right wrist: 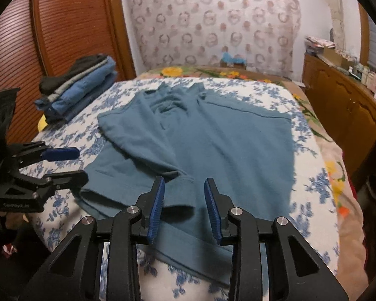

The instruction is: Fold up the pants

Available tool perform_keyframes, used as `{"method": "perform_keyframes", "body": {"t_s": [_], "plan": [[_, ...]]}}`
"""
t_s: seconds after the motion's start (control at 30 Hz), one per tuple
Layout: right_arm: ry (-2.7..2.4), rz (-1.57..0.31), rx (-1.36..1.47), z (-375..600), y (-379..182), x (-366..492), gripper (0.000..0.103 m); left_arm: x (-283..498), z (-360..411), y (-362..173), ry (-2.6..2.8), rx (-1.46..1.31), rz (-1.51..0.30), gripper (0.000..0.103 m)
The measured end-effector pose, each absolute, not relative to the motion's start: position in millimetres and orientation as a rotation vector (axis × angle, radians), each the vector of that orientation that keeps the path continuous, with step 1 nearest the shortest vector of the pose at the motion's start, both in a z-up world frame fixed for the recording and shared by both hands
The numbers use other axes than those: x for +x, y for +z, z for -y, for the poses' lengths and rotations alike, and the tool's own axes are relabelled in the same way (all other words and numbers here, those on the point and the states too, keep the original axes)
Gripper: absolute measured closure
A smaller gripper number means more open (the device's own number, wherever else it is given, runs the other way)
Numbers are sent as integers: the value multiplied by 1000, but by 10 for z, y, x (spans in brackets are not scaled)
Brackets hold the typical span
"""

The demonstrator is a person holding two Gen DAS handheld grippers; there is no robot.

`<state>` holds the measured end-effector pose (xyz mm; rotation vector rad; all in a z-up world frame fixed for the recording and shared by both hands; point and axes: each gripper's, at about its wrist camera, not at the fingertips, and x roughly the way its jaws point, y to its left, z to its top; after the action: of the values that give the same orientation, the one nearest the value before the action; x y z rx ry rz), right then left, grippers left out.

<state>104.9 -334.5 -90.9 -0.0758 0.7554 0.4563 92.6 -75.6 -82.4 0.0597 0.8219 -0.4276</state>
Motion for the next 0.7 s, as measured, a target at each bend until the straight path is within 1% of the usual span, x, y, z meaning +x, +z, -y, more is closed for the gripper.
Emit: {"method": "perform_keyframes", "body": {"t_s": [0.17,0.2,0.23,0.3,0.37,0.4,0.5,0.7], "plan": [[469,-818,-67,3267,-1009,1174,71,892,679,-871,-433,36,-821,46],[463,-828,-58,3270,-1019,1185,73,892,675,-872,-434,32,-819,45],[456,-838,-47,3264,-1022,1196,76,886,658,-881,-435,20,-818,45],[467,-831,-44,3233,-993,1176,87,879,644,-884,-434,9,-815,45],[481,-818,-50,3195,-960,1138,94,859,628,-871,-426,10,-806,45],[486,-806,-54,3181,-934,1108,95,853,621,-857,-421,11,-800,45],[485,-754,-72,3155,-827,998,97,827,600,-803,-402,7,-776,46],[468,-646,-62,3259,-526,784,98,801,596,-746,-403,3,-754,45]]}}
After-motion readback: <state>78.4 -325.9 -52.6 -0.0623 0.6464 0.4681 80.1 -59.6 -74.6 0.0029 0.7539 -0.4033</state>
